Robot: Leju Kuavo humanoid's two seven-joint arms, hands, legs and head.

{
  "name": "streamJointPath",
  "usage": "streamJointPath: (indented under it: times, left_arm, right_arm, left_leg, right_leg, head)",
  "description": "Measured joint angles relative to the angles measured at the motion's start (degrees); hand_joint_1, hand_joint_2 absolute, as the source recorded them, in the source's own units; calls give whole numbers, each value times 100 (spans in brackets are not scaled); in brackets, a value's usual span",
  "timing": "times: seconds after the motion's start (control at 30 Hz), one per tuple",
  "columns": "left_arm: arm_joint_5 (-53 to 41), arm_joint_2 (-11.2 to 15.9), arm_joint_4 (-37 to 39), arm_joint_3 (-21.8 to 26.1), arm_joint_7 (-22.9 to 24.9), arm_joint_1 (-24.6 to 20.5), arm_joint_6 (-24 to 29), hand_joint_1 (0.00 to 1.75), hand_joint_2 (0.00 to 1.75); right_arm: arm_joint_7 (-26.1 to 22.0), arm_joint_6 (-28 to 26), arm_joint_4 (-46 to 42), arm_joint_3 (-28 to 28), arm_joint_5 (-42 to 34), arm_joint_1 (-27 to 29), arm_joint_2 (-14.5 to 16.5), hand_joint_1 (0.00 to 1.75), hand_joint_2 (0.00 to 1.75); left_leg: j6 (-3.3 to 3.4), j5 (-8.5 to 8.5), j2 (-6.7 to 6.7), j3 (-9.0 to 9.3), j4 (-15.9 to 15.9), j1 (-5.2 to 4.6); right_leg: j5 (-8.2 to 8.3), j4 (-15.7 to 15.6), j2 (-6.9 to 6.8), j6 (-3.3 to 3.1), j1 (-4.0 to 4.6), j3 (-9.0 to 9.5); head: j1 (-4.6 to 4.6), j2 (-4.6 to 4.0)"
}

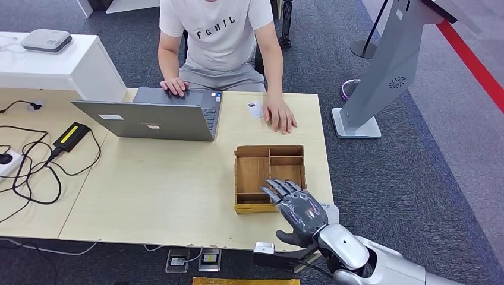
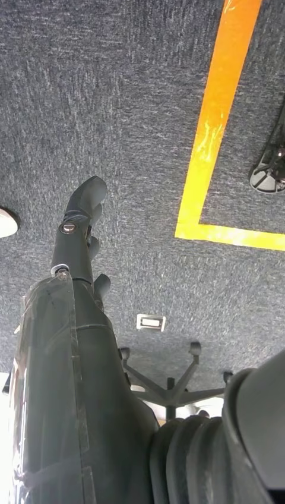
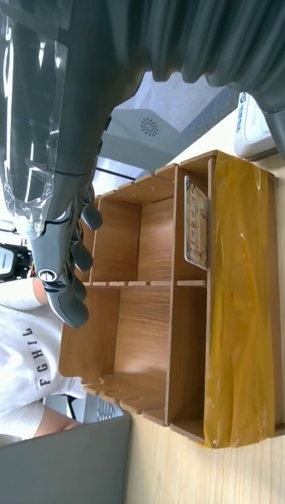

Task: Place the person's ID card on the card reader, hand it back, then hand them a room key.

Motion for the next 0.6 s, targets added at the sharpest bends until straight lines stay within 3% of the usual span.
streamJointPath:
  times: [0.6]
  left_arm:
    - [-3,13,0,0,-5,0,-6,0,0]
  right_arm:
    - [-214,-39,727,-123,-98,-68,324,0,175]
  left_leg:
    - [0,0,0,0,0,0]
  right_leg:
    - [0,0,0,0,0,0]
  head:
    - [0,0]
